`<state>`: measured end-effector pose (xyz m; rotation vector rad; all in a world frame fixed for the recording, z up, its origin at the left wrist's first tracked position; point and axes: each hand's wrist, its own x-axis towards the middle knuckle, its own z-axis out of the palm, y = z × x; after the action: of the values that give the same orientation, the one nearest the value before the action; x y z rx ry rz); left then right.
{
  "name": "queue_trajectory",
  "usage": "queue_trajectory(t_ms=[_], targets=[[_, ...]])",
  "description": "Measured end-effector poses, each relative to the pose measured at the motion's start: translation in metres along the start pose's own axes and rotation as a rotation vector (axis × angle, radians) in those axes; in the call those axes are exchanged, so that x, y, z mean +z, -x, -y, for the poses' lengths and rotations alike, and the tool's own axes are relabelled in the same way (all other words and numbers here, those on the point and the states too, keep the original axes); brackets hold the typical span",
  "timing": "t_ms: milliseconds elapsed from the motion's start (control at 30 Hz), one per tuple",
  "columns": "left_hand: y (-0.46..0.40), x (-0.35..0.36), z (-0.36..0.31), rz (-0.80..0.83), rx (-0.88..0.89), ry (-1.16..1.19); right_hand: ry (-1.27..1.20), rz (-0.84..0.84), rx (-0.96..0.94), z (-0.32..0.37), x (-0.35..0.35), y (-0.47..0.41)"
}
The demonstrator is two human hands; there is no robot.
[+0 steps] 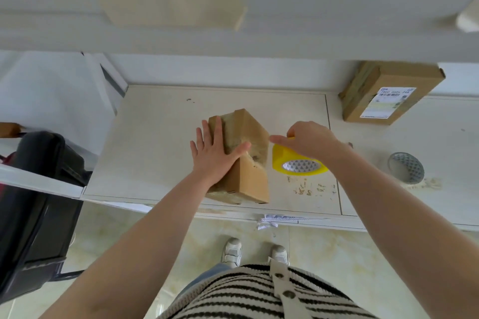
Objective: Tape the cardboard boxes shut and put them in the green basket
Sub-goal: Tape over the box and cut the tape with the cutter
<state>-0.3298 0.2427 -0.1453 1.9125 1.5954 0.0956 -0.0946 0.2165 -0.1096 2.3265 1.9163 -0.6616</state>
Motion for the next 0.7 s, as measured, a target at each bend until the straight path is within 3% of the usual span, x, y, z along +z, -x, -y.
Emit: queue_trajectory(t_ms=[167, 400, 500, 700], targets=[[0.002, -0.031, 0.035, 0.188, -0.128, 0.268, -0.097, 0.001, -0.085, 0.039, 0.009, -0.010], [0.005, -0.032, 0.045, 0.114, -0.181, 0.841, -0.118, 0.014, -0.175, 0.055, -0.006, -0.010], [0.007, -0.009, 0.038, 0.060, -0.277, 0.849, -0.103, -0.028, -0.169, 0.065, -0.013, -0.007], [0.005, 0.025, 0.042, -0.014, -0.269, 0.776, 0.013, 0.008, -0.196, 0.079, -0.024, 0.000]])
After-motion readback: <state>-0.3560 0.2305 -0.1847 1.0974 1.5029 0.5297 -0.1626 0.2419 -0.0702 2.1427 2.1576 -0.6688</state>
